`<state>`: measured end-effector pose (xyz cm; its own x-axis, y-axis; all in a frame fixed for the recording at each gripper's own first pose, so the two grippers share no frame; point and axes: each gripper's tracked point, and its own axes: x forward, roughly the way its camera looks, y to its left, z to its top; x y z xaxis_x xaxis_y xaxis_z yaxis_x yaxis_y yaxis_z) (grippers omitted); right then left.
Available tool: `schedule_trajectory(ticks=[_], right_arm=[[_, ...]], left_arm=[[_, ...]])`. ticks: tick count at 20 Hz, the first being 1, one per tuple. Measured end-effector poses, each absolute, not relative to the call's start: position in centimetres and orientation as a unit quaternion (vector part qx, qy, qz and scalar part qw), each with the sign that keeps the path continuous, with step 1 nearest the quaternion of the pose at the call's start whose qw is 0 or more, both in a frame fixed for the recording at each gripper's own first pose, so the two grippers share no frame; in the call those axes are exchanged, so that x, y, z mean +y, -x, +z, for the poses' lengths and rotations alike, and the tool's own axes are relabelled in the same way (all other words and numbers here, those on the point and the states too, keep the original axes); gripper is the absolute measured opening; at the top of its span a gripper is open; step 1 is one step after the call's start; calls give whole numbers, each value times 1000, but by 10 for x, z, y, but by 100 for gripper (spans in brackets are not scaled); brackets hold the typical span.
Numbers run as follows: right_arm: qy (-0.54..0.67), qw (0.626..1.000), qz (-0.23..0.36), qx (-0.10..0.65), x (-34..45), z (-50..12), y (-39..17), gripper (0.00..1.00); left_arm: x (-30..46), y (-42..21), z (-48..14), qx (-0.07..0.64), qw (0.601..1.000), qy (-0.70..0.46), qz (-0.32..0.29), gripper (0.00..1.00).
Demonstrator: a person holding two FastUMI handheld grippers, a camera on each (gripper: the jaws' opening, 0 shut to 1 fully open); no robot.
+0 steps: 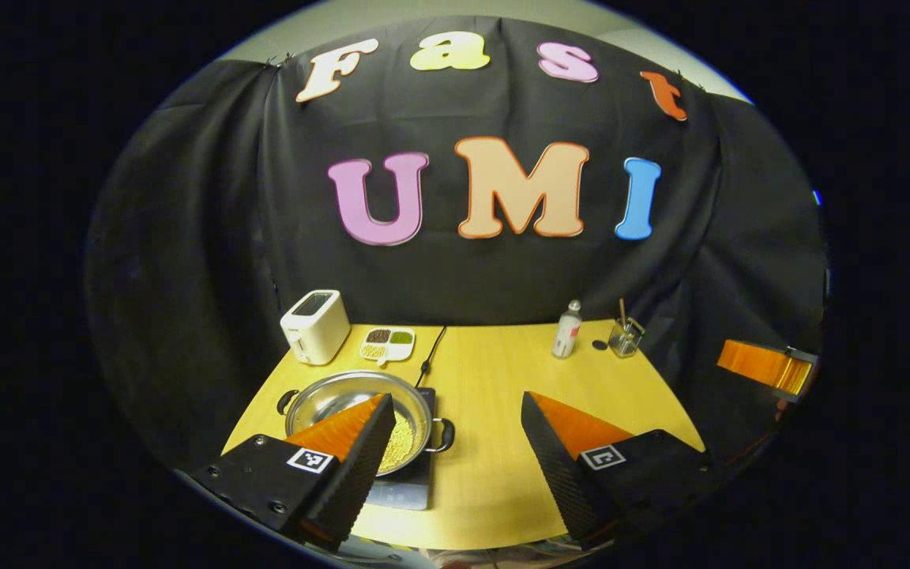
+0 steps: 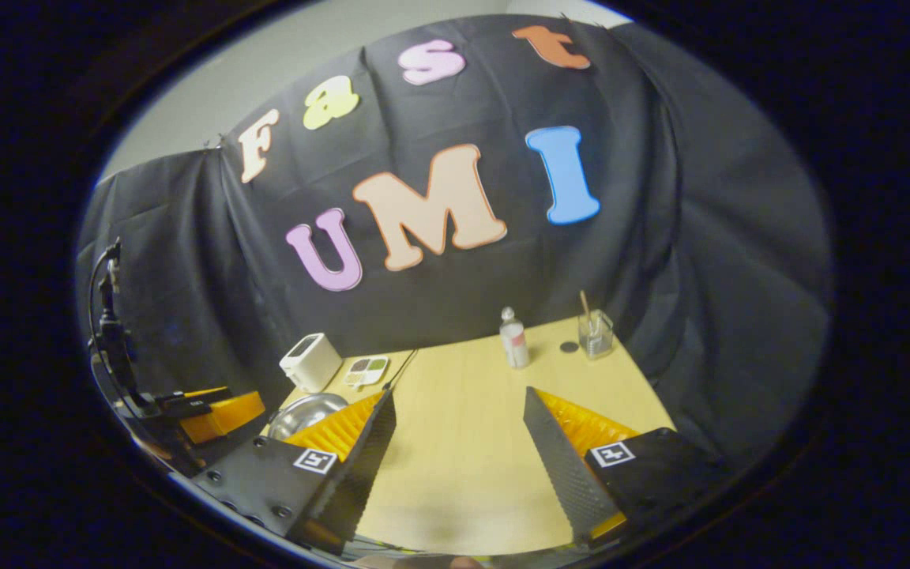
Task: First push the handle of the pot to place it horizontally, then grasp the pot with both hands and set it on the induction cooktop.
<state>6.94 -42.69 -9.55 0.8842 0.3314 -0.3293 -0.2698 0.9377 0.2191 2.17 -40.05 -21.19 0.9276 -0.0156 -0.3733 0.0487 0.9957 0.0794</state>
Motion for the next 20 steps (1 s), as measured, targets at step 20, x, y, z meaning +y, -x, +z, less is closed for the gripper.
schedule_trajectory(ticks=[20], right_arm=[[-35,989,137,46,-460,-41,-16,92]], left_arm=[[-441,19,-163,8,999,-31,-9,96]])
